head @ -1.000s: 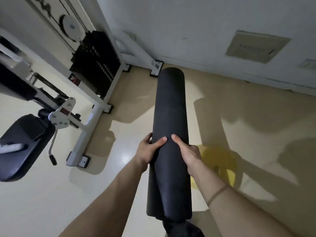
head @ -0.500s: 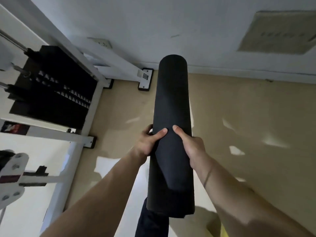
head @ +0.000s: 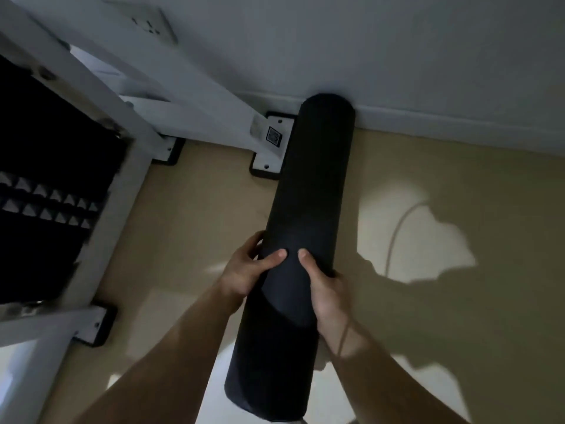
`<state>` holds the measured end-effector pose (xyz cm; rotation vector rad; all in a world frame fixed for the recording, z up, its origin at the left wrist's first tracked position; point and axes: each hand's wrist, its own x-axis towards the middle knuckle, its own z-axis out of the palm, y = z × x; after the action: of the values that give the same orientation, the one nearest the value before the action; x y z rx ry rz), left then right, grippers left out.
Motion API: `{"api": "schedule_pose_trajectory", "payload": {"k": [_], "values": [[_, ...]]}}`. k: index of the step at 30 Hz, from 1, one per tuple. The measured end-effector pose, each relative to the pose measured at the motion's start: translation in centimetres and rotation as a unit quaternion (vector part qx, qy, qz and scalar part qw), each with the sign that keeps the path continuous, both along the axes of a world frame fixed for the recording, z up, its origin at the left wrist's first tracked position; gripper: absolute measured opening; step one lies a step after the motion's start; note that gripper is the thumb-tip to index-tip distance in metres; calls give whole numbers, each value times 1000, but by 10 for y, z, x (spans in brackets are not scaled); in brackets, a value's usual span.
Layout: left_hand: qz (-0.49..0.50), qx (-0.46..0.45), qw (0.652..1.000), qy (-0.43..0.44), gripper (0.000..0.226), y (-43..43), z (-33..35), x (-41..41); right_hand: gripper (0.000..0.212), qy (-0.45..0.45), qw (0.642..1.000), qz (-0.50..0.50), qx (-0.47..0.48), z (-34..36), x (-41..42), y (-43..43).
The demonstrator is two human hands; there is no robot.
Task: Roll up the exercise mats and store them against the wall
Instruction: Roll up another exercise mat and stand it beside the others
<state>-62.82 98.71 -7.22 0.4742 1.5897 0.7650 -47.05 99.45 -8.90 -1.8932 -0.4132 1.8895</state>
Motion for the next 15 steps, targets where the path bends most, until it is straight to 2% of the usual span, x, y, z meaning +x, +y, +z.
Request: {"api": "schedule_pose_trajectory", "payload": {"k": [3,5,7,10,13,15], "values": [[1,-5,999,44,69,-1,-37,-24,49,-26,999,39,8,-34,-25,10],[-20,-17,995,92,79,-2,-47,-32,59,-32,997,75,8,-42,-29,14],[-54,-38,983,170,74,-2,-41,-29,70,-35,992,125,4,-37,-22,18],[-99,-58,939,323,65,-9,3,-3,76,-106,976,192,9,-4,11,21],[-145,-82,929,329,52,-33,74,32,65,-188,954,230,29,59,54,14],[-192,-93,928,307,57,-53,124,52,60,-222,944,244,33,109,85,2]]}}
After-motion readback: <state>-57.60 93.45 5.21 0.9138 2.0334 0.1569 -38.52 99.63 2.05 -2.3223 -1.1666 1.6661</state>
